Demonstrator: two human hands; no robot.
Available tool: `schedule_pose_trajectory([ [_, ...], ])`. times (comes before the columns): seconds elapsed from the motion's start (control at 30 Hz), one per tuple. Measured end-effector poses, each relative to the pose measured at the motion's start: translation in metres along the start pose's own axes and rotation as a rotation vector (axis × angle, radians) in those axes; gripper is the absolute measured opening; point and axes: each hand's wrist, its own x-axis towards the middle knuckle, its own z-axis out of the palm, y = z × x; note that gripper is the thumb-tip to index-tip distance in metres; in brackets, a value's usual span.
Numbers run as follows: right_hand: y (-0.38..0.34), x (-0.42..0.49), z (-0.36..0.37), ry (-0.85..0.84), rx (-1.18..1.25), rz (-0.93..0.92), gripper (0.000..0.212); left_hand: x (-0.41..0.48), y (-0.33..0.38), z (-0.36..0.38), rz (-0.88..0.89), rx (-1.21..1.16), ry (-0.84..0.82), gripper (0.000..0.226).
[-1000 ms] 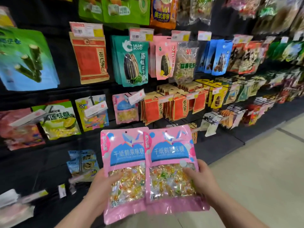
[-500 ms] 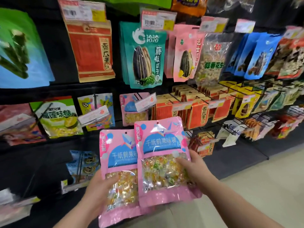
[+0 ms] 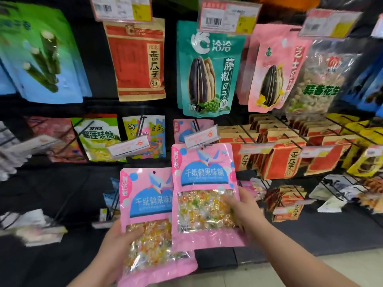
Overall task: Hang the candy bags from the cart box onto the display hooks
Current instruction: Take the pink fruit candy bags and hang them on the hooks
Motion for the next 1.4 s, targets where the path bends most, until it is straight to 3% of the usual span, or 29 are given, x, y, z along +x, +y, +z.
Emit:
schedule_pose_trajectory([
  [0.63, 0.008, 0.026, 0.001, 0.050, -0.037, -0.006, 0.024, 0.000, 0.009, -0.012, -0.065, 0.007, 0.066, 0.024],
  [0.87, 0.006, 0.035, 0.006, 0.066, -0.069, -0.019, 0.014, -0.003, 0.011, -0.020, -0.060, -0.002, 0.071, 0.021],
  [1.27, 0.011, 0.029, 0.006, 0.050, -0.038, 0.013, 0.024, -0.004, 0.009, -0.036, -0.101, -0.045, 0.086, 0.032],
  [1.4, 0.007, 0.026, 0.006, 0.074, 0.001, 0.040, 0.014, -0.003, 0.003, -0.043, -0.103, -0.040, 0.058, 0.031],
])
